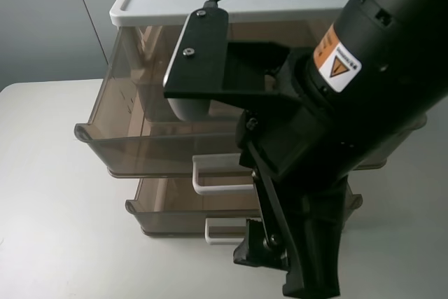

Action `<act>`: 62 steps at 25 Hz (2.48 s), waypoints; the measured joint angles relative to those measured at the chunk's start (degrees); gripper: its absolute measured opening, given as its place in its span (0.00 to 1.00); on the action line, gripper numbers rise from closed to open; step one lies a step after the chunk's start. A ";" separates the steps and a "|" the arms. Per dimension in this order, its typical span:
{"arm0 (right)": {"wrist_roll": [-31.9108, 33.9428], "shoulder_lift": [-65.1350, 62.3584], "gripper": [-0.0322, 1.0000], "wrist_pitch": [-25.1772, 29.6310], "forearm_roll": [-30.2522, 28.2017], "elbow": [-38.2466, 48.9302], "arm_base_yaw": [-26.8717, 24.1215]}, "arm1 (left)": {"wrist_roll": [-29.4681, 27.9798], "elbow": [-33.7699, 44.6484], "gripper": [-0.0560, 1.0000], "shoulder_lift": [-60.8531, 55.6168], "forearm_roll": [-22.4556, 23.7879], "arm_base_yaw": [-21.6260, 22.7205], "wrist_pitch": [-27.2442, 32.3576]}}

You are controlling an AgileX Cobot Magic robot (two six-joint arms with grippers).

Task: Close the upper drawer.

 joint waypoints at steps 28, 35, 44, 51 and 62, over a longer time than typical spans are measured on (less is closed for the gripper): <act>-0.80 -1.59 0.64 -10.17 -3.75 0.00 0.34 | 0.00 0.00 0.75 0.00 0.00 0.00 0.00; -1.45 -1.49 0.64 -7.60 -3.67 0.00 0.34 | 0.00 0.00 0.75 0.00 0.00 0.00 0.00; -1.56 2.20 0.64 -6.38 -7.74 0.00 0.23 | 0.00 0.00 0.75 0.00 0.00 0.00 0.00; -1.31 4.09 0.64 -6.14 -11.39 0.00 0.23 | 0.00 0.00 0.75 0.00 0.00 0.00 0.00; -0.61 6.26 0.64 -12.53 -18.13 0.00 0.23 | 0.11 0.00 0.75 0.00 0.00 0.00 0.00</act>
